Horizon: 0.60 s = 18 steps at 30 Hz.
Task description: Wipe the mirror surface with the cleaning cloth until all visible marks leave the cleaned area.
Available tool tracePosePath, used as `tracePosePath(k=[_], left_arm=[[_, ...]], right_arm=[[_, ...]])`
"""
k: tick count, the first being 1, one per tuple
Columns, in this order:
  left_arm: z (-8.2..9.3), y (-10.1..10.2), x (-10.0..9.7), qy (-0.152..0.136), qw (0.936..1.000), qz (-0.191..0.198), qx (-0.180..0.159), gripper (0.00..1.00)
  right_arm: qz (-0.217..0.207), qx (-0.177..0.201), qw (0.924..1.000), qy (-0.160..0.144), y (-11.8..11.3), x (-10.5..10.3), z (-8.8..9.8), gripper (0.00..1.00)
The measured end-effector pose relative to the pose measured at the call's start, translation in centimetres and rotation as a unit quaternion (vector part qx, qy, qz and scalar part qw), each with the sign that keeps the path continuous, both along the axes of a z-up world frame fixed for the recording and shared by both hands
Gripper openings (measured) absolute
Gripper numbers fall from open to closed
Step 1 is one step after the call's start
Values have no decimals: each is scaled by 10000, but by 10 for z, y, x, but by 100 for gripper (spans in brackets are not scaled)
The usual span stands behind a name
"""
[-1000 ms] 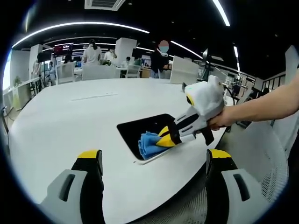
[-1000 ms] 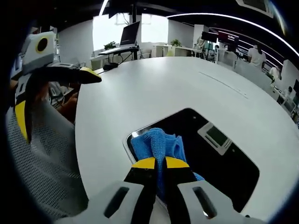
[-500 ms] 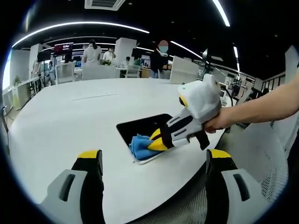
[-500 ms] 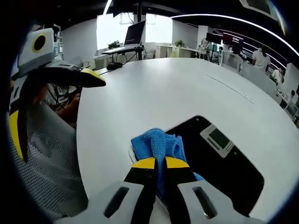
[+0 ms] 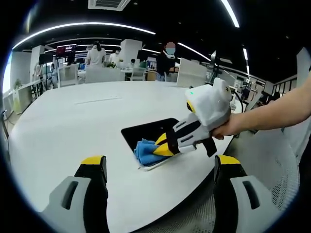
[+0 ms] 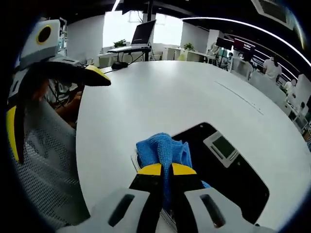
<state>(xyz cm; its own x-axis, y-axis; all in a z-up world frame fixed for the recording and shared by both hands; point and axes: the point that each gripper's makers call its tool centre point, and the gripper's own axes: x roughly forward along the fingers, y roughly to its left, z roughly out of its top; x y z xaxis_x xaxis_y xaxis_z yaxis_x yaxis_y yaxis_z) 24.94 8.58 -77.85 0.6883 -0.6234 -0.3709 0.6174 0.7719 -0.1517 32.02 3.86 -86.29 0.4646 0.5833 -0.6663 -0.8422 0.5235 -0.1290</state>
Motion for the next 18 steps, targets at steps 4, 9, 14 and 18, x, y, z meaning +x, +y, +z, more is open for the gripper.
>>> tracePosePath(k=[4,9,14,18], left_arm=[[0,0,0,-8,10000,15,-10,91],[1,0,1,-7,10000,13,-11,91],[0,0,1,-2,10000,15,-1,91],[0,0,1,2,10000,18,-1,91]], right_arm=[[-178,88,9998,55,-1,6,0,0],[-147,-26,9999,-21,0,14,-1,0],[-213,-49,9998,-3,-1,24,-2,0],[-260,-74,9996,-8,-1,30,-2,0]])
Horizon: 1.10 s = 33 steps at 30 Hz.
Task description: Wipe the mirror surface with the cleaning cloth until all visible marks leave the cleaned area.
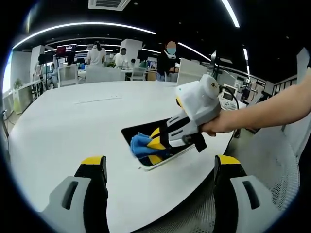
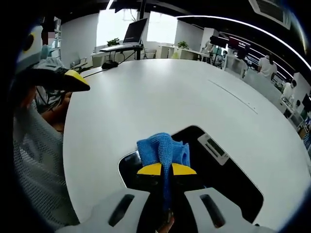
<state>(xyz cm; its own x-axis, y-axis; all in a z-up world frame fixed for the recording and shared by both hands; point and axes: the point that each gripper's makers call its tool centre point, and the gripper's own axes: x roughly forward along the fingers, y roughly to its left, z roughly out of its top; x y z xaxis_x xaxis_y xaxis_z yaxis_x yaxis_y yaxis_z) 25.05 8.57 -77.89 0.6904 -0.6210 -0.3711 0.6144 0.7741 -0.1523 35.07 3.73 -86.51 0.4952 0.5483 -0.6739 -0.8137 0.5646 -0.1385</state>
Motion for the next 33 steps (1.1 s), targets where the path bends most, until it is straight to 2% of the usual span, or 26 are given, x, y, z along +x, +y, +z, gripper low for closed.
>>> tracePosePath(k=[18,33], left_arm=[[-1,1,0,8,10000,21,-2,91],[-1,-1,1,14,10000,11,-2,91]], right_arm=[[-274,-171,9995,-19,-1,34,0,0],[-374,-354,9987,-4,-2,54,-1,0]])
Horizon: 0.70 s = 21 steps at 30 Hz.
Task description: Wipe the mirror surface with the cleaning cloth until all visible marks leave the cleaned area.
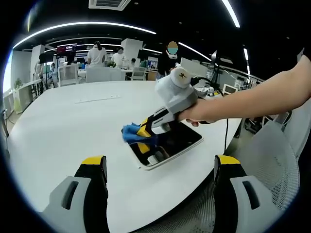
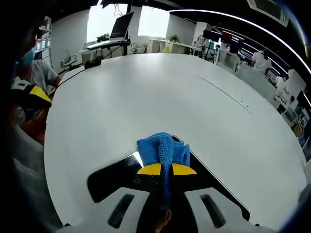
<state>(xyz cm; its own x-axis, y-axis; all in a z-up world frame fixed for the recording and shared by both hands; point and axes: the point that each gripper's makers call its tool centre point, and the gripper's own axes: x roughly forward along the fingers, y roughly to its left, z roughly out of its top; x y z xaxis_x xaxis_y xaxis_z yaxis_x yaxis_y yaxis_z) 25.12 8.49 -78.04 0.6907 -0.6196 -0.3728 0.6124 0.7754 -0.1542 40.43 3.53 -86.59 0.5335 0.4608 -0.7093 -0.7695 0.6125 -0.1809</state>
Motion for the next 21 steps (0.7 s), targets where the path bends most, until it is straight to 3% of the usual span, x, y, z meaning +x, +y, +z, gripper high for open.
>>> tracePosePath(k=[17,21], left_arm=[[-1,0,0,31,10000,-17,-12,90],[-2,0,0,50,10000,-17,-16,89]], right_arm=[[-96,-168,9998,-106,1,24,-2,0],[-147,-79,9999,-3,1,23,-2,0]])
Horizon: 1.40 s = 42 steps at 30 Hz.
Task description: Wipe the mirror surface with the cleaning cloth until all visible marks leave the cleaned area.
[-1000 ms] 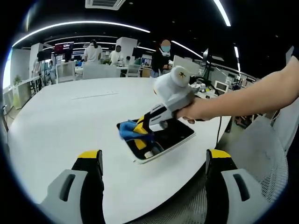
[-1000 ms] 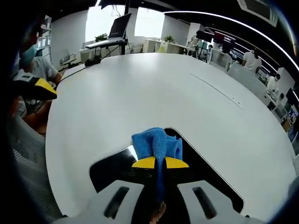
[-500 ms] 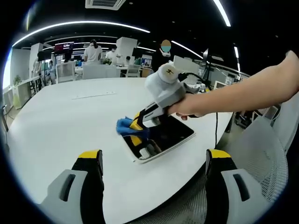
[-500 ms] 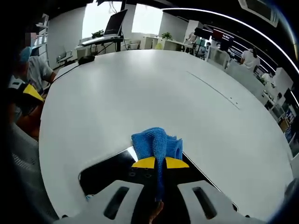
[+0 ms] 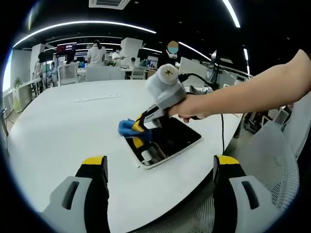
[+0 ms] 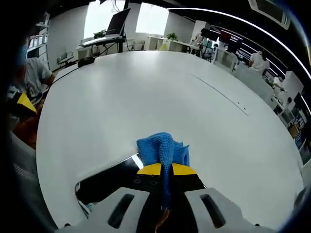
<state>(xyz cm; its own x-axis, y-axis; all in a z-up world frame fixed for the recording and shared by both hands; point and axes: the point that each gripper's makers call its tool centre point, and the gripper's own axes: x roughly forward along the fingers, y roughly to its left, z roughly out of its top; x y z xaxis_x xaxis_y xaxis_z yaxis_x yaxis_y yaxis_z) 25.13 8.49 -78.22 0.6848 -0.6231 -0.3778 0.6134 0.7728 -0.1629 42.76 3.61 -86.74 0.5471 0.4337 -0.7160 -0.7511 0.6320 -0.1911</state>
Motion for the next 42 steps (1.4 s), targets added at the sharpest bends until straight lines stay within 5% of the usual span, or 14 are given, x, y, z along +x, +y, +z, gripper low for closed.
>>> tracePosePath(k=[14,32,42], left_arm=[[0,1,1,2,10000,27,8,92],[0,0,0,31,10000,33,8,93],[1,2,1,-27,10000,56,23,93]], right_arm=[[138,-4,9999,-32,0,-8,3,0],[-78,-114,9999,-13,-41,-6,2,0],[-293,-7,9995,87,-43,-7,2,0]])
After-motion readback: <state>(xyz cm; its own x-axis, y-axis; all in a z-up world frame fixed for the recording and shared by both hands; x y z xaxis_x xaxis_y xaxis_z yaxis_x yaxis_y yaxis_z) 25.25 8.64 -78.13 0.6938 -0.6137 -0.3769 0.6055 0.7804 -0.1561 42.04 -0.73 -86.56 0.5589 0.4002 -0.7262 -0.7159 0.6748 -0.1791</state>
